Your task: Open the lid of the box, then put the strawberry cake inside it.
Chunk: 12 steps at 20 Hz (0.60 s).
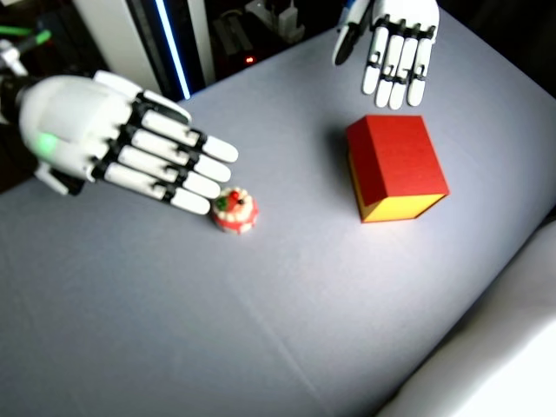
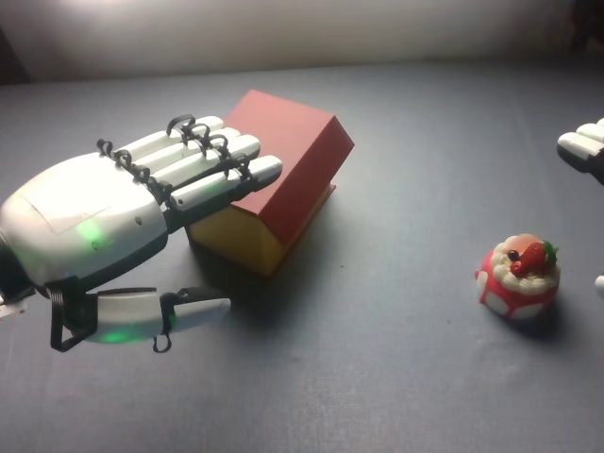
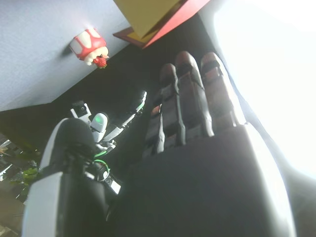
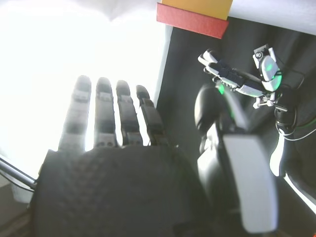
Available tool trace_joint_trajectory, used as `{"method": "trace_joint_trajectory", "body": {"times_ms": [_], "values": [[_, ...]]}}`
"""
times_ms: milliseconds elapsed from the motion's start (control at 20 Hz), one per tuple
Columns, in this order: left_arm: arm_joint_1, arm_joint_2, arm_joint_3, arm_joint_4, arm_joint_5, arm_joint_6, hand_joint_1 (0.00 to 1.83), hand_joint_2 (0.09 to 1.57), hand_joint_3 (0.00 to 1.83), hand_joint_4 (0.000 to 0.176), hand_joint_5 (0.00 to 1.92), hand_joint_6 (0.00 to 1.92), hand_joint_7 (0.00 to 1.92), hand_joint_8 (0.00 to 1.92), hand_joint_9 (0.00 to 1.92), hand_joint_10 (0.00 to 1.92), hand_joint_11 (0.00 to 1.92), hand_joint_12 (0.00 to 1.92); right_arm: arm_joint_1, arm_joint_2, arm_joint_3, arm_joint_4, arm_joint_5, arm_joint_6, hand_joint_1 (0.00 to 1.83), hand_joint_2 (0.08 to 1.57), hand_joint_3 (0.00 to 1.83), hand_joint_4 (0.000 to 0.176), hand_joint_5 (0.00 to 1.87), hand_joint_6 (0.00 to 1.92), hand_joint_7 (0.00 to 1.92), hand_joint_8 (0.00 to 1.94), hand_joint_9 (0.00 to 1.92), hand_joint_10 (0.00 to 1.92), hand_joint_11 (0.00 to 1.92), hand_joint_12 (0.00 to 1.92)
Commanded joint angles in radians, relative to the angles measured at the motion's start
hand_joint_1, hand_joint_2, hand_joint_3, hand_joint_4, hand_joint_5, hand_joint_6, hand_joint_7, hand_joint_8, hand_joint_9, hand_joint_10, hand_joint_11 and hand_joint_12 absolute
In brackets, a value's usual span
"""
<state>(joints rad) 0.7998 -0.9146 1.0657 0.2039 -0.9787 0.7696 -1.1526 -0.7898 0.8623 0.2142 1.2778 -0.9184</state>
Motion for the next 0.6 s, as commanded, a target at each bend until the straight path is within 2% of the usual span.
{"method": "trace_joint_trajectory", "body": {"times_ms": [0,100,250,300,350,450,500,550], "values": [[-0.009,-0.004,0.003,-0.021,-0.118,0.002,0.39,1.25,0.03,0.037,0.0,0.0,0.0,0.0,0.0,0.0,0.0,0.0,-0.002,0.001,0.004,0.006,0.122,0.004,0.49,1.32,0.02,0.0,0.0,0.0,0.0,0.0,0.0,0.0,0.0,0.0],[-0.01,-0.005,0.004,-0.023,-0.115,0.004,0.4,1.26,0.02,0.035,0.0,0.0,0.0,0.0,0.0,0.0,0.0,0.0,-0.002,-0.003,0.004,0.007,0.122,0.004,0.51,1.32,0.02,0.0,0.0,0.0,0.0,0.0,0.0,0.0,0.0,0.0],[-0.023,-0.016,0.012,-0.026,-0.101,0.009,0.42,1.26,0.01,0.047,0.0,0.0,0.0,0.0,0.0,0.0,0.0,0.0,-0.003,-0.008,0.004,0.011,0.123,0.004,0.52,1.32,0.01,0.0,0.0,0.0,0.0,0.0,0.0,0.0,0.0,0.0],[-0.035,-0.023,0.017,-0.025,-0.089,0.011,0.46,1.25,0.01,0.038,0.0,0.0,0.0,0.0,0.0,0.0,0.0,0.0,-0.005,-0.009,0.004,0.014,0.123,0.004,0.52,1.32,0.01,0.0,0.0,0.0,0.0,0.0,0.0,0.0,0.0,0.0],[-0.047,-0.031,0.021,-0.024,-0.083,0.015,0.52,1.24,0.0,0.051,0.0,0.0,0.0,0.0,0.0,0.0,0.0,0.0,-0.007,-0.009,0.004,0.016,0.123,0.004,0.51,1.32,0.01,0.0,0.0,0.0,0.0,0.0,0.0,0.0,0.0,0.0],[-0.075,-0.054,0.038,-0.031,-0.065,0.031,0.67,1.22,0.0,0.064,0.0,0.0,0.0,0.0,0.0,0.0,0.0,0.0,-0.011,-0.013,0.004,0.017,0.123,0.007,0.51,1.32,0.0,0.0,0.0,0.0,0.0,0.0,0.0,0.0,0.0,0.0],[-0.081,-0.06,0.043,-0.032,-0.061,0.032,0.67,1.22,0.0,0.064,0.0,0.0,0.0,0.0,0.0,0.0,0.0,0.0,-0.012,-0.014,0.004,0.017,0.123,0.008,0.51,1.32,0.0,0.0,0.0,0.0,0.0,0.0,0.0,0.0,0.0,0.0],[-0.096,-0.072,0.052,-0.034,-0.047,0.036,0.7,1.21,0.0,0.074,0.0,0.0,0.0,0.0,0.0,0.0,0.0,0.0,-0.014,-0.015,0.004,0.017,0.124,0.009,0.52,1.31,0.0,0.0,0.0,0.0,0.0,0.0,0.0,0.0,0.0,0.0]]}}
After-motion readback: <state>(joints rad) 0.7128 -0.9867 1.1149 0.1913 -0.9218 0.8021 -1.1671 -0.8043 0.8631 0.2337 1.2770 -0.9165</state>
